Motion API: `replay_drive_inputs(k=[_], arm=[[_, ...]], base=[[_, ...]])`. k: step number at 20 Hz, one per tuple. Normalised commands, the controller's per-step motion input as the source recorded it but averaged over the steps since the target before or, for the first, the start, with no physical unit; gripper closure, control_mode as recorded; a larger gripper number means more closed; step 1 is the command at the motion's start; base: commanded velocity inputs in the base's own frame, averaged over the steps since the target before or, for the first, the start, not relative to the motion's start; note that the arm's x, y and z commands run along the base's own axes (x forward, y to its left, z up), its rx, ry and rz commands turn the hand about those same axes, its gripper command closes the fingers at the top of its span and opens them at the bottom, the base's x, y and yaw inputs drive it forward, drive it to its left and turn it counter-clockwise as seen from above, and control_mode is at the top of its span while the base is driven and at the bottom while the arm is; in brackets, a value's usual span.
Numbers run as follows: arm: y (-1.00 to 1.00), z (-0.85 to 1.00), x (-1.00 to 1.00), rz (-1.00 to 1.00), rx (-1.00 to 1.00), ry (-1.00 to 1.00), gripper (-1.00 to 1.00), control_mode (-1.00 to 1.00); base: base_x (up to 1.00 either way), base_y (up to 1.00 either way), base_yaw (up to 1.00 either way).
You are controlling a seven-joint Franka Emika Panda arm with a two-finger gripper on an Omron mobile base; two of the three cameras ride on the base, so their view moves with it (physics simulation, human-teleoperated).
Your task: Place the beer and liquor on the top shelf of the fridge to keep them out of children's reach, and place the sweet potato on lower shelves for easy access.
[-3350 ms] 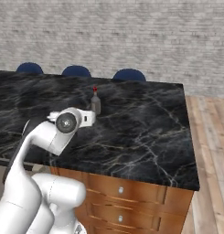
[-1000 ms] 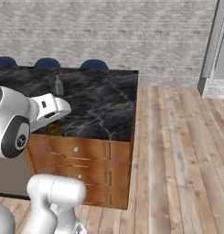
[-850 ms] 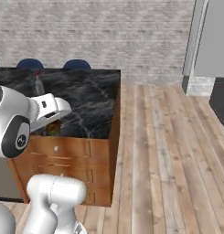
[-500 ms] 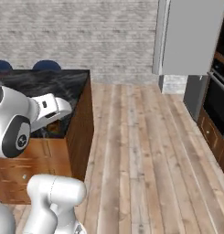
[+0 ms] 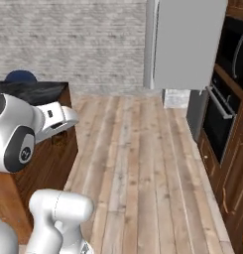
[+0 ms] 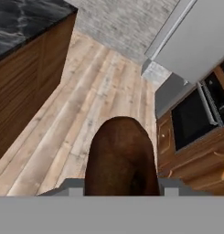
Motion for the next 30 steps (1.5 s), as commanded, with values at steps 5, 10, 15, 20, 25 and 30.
replay_drive_inputs(k=[5, 10, 15, 20, 25, 30], arm=[[0.0, 0.0, 0.0, 0.0, 0.0, 0.0, 1.0, 1.0], [0.0, 0.0, 0.0, 0.0, 0.0, 0.0, 1.0, 1.0], [0.0, 0.0, 0.0, 0.0, 0.0, 0.0, 1.0, 1.0], [0.0, 0.0, 0.0, 0.0, 0.0, 0.0, 1.0, 1.0], [0.0, 0.0, 0.0, 0.0, 0.0, 0.0, 1.0, 1.0], [0.0, 0.0, 0.0, 0.0, 0.0, 0.0, 1.0, 1.0]], base=[[1.0, -0.16, 0.4], [1.0, -0.05, 0.41], [1.0, -0.51, 0.16], [1.0, -0.46, 0.02], [1.0, -0.15, 0.0], [1.0, 0.0, 0.0]])
